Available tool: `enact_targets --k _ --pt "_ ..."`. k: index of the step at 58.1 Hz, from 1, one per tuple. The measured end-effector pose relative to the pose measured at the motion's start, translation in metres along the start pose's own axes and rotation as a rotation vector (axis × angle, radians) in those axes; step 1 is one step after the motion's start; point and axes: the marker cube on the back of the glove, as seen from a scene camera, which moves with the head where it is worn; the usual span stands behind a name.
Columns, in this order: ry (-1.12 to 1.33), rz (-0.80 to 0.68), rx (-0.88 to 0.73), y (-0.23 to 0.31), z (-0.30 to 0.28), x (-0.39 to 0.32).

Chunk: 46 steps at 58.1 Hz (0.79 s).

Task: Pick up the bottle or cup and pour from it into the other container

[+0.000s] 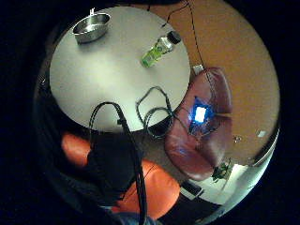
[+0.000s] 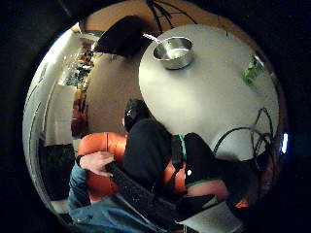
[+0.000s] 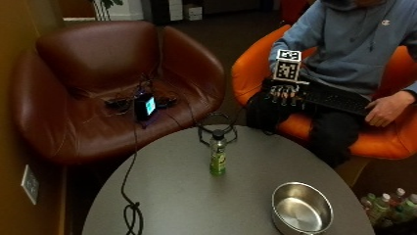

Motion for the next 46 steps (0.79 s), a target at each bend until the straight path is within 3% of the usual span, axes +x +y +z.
enact_targets --k 22,28,33,46 --pt "0.003 0.005 0.003 -0.014 -0.004 -0.001" --pt "0.012 0.013 0.202 -0.034 -0.01 -0.002" --pt "0.02 -0.008 0.025 -0.014 -0.011 -0.002" --pt "0.033 -0.002 0.015 -0.019 -0.024 0.003"
